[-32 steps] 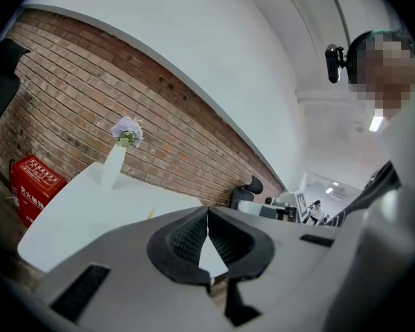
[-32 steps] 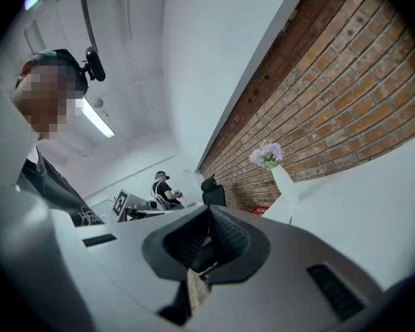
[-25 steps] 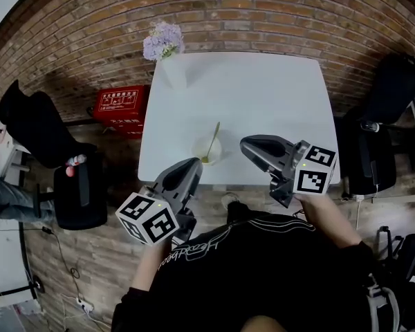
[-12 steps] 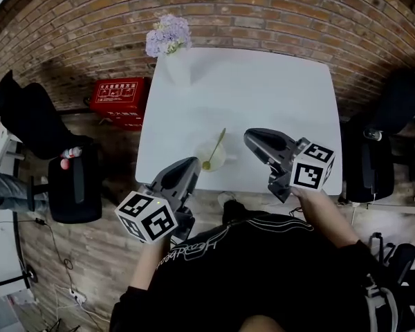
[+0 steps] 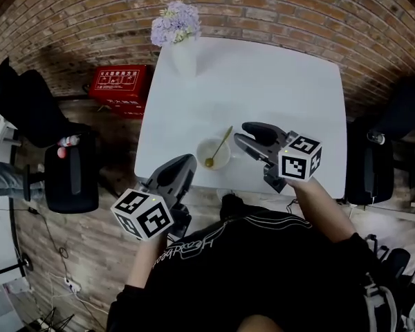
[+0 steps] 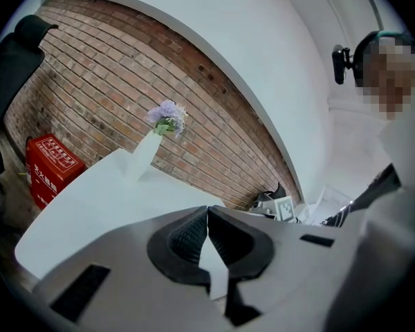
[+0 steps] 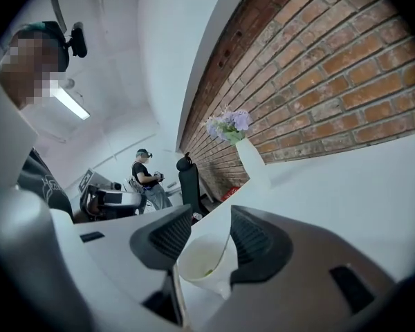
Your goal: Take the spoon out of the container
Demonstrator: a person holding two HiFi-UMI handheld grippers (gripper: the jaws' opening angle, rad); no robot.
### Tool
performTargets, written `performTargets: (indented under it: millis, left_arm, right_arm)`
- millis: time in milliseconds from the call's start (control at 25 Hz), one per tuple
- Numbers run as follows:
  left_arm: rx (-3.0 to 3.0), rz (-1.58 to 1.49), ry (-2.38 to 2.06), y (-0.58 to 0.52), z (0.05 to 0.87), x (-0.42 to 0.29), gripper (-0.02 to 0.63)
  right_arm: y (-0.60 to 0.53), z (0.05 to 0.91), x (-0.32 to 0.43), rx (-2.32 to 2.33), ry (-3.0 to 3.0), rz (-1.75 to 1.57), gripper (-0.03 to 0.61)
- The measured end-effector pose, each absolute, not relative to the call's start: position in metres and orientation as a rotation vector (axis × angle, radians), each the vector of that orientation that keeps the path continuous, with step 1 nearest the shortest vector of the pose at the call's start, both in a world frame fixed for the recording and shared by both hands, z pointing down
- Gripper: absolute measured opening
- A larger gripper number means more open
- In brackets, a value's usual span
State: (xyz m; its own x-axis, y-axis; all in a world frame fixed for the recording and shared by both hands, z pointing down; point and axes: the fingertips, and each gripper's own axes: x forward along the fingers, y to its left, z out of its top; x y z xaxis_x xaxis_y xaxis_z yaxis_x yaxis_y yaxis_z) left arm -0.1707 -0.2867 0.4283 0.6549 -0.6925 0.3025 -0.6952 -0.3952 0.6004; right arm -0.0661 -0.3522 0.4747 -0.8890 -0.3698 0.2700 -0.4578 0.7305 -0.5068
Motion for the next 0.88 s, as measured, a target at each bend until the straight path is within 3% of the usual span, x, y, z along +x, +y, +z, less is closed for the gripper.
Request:
performTargets:
  millis: [520,880]
  left_arm:
    - [2.112,-0.001,-1.089,-0.292,0.446,-0.18,0.005]
    - [2.091,0.014,-1.083,-0.29,0.454,-0.183,0.005]
  right_arm:
    - [-0.362,0.545,-0.081,0.662,-2.679,0.887,0.147]
    - [-0.357,0.547,-0.093,0.609,-2.697,0.894,0.061]
